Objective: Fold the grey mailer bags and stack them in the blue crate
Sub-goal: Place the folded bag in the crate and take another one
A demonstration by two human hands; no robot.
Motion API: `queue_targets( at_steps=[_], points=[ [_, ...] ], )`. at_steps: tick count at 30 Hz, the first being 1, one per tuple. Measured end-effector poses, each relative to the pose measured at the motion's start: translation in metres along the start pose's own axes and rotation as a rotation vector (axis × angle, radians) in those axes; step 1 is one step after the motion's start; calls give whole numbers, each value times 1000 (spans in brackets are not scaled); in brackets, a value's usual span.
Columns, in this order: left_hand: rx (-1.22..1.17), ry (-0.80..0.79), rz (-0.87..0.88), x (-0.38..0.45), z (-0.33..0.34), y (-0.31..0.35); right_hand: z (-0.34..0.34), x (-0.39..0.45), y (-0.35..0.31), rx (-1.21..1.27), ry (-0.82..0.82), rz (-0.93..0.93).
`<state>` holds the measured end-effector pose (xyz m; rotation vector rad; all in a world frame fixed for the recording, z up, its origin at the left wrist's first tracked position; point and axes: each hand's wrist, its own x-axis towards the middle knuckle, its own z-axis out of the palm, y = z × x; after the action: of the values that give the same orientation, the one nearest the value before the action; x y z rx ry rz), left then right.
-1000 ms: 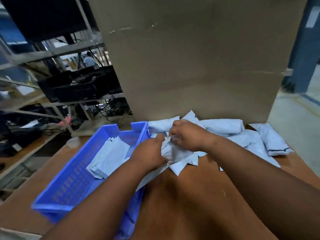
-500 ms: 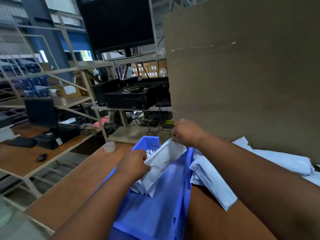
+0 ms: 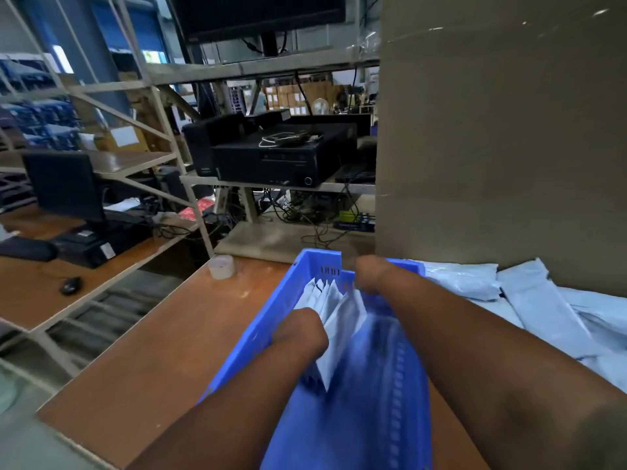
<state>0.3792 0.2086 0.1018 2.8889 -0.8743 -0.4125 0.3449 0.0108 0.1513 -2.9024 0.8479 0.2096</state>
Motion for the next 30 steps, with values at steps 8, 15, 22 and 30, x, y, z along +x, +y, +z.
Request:
queue_targets(
  at_steps=[8,15,22,30],
  points=[
    [-61,-7,-16,14,25,2,73,1,-25,228,-350,26],
    [-79,-16,24,18,18,3,68,-10,-33,166,-319,-18],
    [-23,355,304,-5,-21,42,37,-57,5,551,94,-63],
    [42,402,685,-70,-18,163,24,-175,118,486,461,27]
  ],
)
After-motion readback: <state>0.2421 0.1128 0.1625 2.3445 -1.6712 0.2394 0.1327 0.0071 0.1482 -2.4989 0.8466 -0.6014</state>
